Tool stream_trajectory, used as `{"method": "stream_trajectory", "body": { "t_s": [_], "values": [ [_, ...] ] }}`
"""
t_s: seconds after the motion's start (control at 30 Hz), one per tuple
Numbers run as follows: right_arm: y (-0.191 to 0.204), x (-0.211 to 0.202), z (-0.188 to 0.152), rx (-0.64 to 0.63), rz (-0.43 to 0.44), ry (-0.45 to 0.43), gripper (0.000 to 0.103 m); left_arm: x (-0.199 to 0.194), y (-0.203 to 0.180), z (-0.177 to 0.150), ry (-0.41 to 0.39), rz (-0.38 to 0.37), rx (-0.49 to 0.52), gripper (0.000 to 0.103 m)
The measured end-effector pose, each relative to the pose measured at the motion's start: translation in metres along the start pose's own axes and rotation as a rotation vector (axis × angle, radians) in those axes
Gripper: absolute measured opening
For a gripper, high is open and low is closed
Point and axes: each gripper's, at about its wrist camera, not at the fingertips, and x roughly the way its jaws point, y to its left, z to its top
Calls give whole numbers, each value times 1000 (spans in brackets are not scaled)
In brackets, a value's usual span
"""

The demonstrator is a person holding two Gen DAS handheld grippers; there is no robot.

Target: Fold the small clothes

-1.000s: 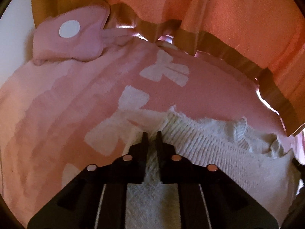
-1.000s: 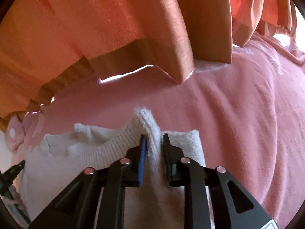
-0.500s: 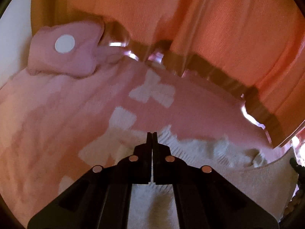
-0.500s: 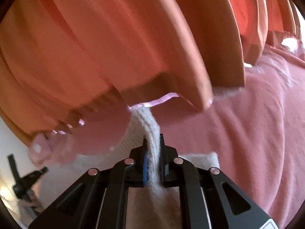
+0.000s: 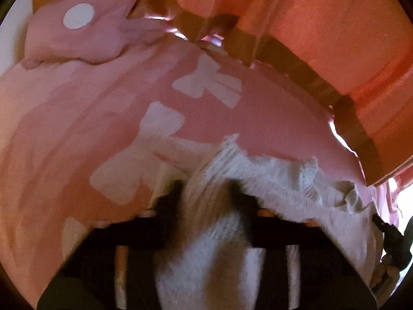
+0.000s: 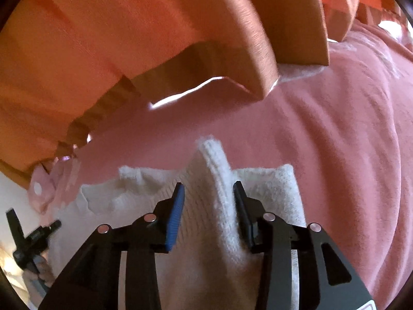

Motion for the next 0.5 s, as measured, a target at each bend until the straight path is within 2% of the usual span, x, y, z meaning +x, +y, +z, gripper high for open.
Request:
{"method": "stream_trajectory", "body": {
  "t_s": [0.03,0.17,0.23,0.27,0.33,0.4,0.43,0.5],
  "values": [
    [3,-4,0,-16,-4,-14,10,-4,-2,2,-8,-17,2,11],
    [11,-63,13,24,175,-214,9,-46,-17,13,-141,-55,22,10],
    [13,-80,15,9,178,-284,9,-66,-22,20,-214,-61,29,10],
    [11,-76,15,1,139,-286,8,-66,-23,21,-230,-28,44,10],
    [-1,-45,13,20,55,-192,9,-49,-21,20,-206,31,63,10],
    [-20,0,3,71,-5,-29,9,-14,-10,12,-117,80,50,10],
    [-25,10,-1,87,-25,2,9,10,-1,5,-44,112,26,10],
    [-25,1,4,84,-25,-26,11,10,1,4,-60,115,21,10]
  ]
}}
